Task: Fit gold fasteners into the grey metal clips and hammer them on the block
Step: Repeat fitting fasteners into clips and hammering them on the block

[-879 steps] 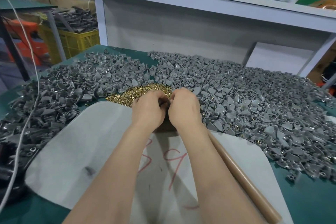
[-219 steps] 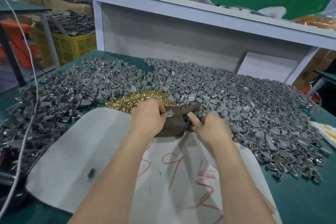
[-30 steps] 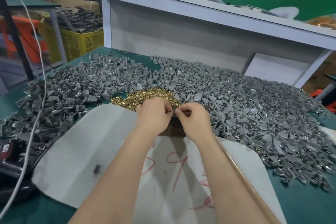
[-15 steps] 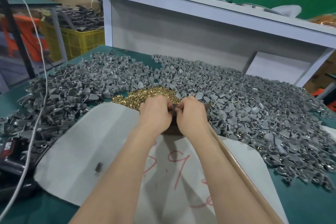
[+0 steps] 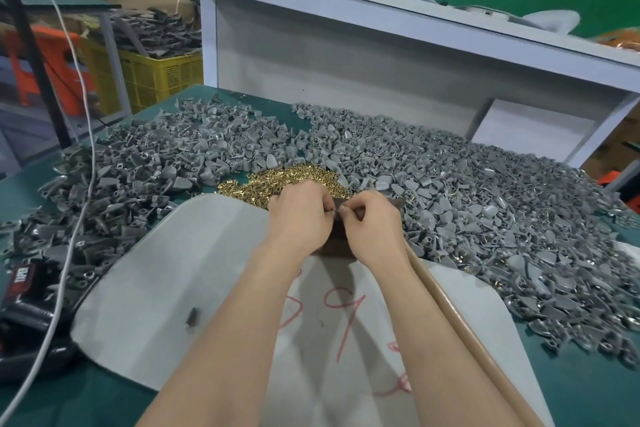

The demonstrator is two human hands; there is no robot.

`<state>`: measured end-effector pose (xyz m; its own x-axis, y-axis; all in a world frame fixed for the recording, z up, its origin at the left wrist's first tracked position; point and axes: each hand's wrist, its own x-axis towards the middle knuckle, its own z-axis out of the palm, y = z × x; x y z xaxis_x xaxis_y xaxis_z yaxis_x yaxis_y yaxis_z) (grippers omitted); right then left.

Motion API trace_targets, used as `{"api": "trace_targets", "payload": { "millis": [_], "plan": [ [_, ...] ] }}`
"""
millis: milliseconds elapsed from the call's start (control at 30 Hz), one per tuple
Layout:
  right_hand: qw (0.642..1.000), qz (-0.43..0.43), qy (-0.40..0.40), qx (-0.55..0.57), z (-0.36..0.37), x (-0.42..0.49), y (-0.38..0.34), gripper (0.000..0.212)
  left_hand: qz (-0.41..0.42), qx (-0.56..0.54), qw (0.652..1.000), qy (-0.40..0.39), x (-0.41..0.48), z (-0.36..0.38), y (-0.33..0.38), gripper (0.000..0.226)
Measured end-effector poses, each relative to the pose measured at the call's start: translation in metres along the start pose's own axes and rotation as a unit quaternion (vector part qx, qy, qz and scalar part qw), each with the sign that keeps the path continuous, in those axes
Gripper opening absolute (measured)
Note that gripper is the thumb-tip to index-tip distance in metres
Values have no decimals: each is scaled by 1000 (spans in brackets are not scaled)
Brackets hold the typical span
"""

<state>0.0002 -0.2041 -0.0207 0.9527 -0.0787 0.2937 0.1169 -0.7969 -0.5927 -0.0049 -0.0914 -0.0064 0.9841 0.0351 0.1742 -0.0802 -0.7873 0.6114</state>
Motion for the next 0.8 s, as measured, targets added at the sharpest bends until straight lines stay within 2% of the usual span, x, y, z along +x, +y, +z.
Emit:
{"api": "trace_targets", "payload": {
  "millis": [200,333,433,500,567,633,700,800],
  "plan": [
    [999,33,-39,-7,-5,5,-4,10,6,-11,1000,-6,-1,-1,0,10],
    [998,42,-36,-1,-7,3,-8,11,3,-7,1000,-7,-2,-1,1,10],
    [998,17,-55,-17,-9,2,-8,9,4,1,1000,-9,-3,-3,2,9],
    [997,-7,-75,-6,-22,2,-3,19,2,2,1000,-12,-3,-4,2,9],
    [999,20,-32,1,-40,0,10,25,0,-4,1000,-16,-2,-4,2,10],
    [992,75,-3,-103,-56,-3,26,20,-1,-9,1000,-20,-2,-4,2,12],
    [963,144,-74,-217,-59,-8,35,26,1,-12,1000,-21,-2,-4,2,13],
    [954,167,-131,-212,-50,-10,38,25,4,-11,1000,-20,-2,-3,2,11]
  ]
}}
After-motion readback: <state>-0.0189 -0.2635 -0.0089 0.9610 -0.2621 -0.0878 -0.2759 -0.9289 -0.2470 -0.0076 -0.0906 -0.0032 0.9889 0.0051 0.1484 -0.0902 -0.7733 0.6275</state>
